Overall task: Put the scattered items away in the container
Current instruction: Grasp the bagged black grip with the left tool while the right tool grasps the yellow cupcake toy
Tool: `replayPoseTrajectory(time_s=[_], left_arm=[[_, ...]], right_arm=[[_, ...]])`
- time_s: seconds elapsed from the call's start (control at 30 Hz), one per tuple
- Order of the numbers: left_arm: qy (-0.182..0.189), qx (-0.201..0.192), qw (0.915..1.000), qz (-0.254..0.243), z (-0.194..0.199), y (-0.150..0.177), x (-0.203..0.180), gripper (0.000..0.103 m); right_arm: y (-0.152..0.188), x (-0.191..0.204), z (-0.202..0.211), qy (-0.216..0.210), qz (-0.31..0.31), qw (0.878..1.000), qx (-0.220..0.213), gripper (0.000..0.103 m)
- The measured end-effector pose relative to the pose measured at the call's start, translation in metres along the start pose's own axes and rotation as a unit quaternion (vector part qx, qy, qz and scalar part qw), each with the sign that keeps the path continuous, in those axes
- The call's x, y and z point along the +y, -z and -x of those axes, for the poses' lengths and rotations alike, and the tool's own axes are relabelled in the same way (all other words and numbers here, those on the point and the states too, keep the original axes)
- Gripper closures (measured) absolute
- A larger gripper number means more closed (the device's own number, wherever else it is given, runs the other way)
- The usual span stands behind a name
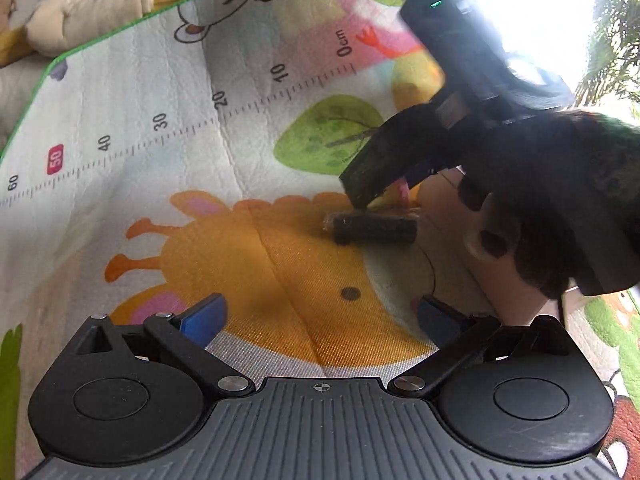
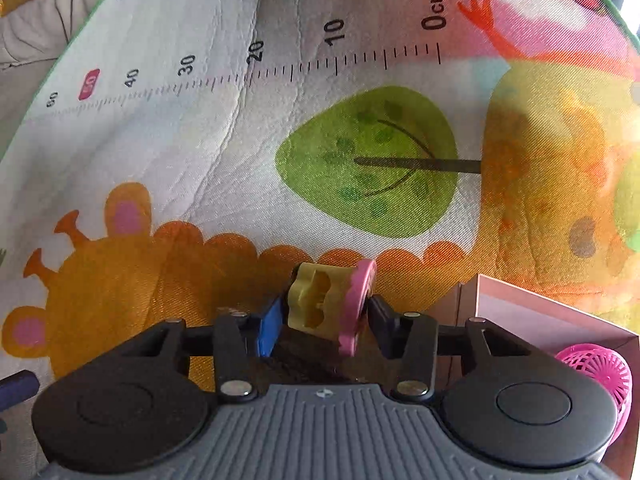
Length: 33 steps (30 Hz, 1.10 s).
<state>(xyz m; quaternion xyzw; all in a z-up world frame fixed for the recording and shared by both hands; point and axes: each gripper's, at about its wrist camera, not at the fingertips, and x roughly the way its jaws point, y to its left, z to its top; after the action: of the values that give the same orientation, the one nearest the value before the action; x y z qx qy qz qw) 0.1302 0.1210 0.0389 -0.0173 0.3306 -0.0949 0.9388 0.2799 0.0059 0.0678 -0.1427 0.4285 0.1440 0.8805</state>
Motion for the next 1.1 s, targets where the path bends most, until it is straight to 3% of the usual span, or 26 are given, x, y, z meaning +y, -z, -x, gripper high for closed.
replayPoseTrajectory(time_s=[0.17,0.27,0.4,0.57,0.7,0.87,1.03,1.1], left_arm=[[0.008,-0.005,0.9999,-0.009,0.003,0.006,-0.005,0.0],[0.013,-0.011,0.9997,-0.018,-0.002,0.008,-0.012,0.0],[0.032,-0.025,0.9985,-0.036,-0.02,0.003,-0.024,0.0],[0.03,-0.035,0.9966,-0.069,-0.056,-0.013,-0.042,0.0],[-0.009,-0.028,0.9958,-0.087,-0.086,-0.024,-0.047,0.0],[0.002,-0.016,0.9974,-0.07,-0.109,-0.038,-0.046,0.0],[0.004,-0.001,0.9974,-0.072,-0.124,-0.044,-0.044,0.0],[-0.002,0.0,0.9969,-0.078,-0.126,-0.045,-0.045,0.006]], right_arm=[[0.033,-0.028,0.085,-0.057,-0.024,0.996,-0.061,0.059],[0.078,-0.044,0.137,-0.082,-0.036,0.992,-0.087,0.06],[0.146,-0.06,0.175,-0.092,-0.054,0.99,-0.095,0.061],[0.223,-0.067,0.184,-0.066,-0.087,0.989,-0.097,0.061],[0.259,-0.068,0.173,-0.064,-0.112,0.986,-0.11,0.06],[0.274,-0.064,0.169,-0.056,-0.107,0.98,-0.156,0.06],[0.284,-0.053,0.15,-0.037,-0.103,0.981,-0.158,0.055],[0.284,-0.05,0.149,-0.03,-0.096,0.982,-0.159,0.055]])
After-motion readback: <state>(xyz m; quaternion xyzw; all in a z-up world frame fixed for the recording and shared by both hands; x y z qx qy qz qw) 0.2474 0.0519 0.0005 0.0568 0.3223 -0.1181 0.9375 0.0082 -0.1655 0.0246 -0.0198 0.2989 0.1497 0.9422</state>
